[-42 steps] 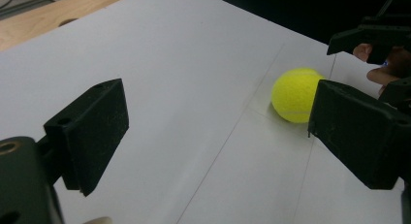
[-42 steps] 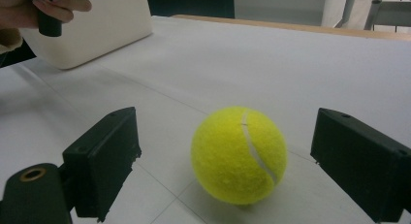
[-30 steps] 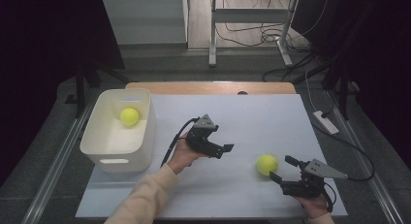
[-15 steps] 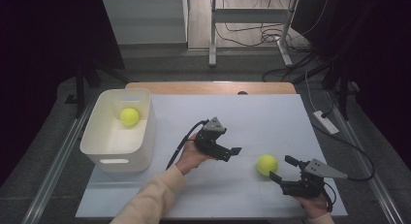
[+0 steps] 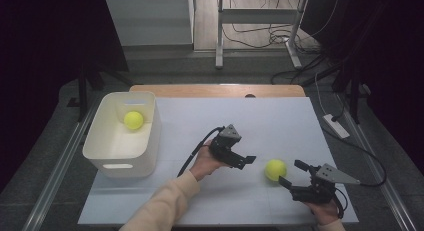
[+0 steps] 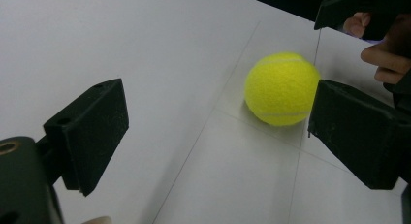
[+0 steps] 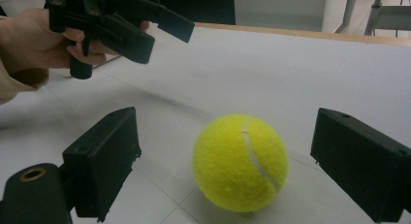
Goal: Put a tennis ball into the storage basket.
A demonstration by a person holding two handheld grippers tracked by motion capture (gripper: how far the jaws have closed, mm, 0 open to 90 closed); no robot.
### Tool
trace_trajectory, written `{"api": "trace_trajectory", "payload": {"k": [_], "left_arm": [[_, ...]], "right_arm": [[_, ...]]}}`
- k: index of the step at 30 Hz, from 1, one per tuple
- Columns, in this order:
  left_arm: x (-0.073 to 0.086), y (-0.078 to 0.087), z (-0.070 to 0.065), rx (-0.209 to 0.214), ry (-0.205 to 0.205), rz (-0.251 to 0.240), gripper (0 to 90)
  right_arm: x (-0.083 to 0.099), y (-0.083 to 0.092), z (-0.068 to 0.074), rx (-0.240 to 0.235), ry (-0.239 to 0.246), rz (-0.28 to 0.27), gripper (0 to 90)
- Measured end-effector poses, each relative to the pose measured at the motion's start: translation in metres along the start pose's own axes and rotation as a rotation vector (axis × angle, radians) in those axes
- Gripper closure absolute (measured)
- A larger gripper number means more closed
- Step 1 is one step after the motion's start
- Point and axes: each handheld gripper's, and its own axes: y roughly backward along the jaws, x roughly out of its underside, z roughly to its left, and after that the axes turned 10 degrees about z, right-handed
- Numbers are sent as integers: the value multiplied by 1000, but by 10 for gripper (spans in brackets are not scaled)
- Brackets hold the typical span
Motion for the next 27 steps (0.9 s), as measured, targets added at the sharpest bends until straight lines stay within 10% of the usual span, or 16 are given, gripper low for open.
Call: {"api": "trace_trajectory", "payload": {"k": [27], "left_arm": [[-6,-27,-7,42,-31,20,58]], "right_arm": [[-2,1,1,-2,1,-18,100]]}}
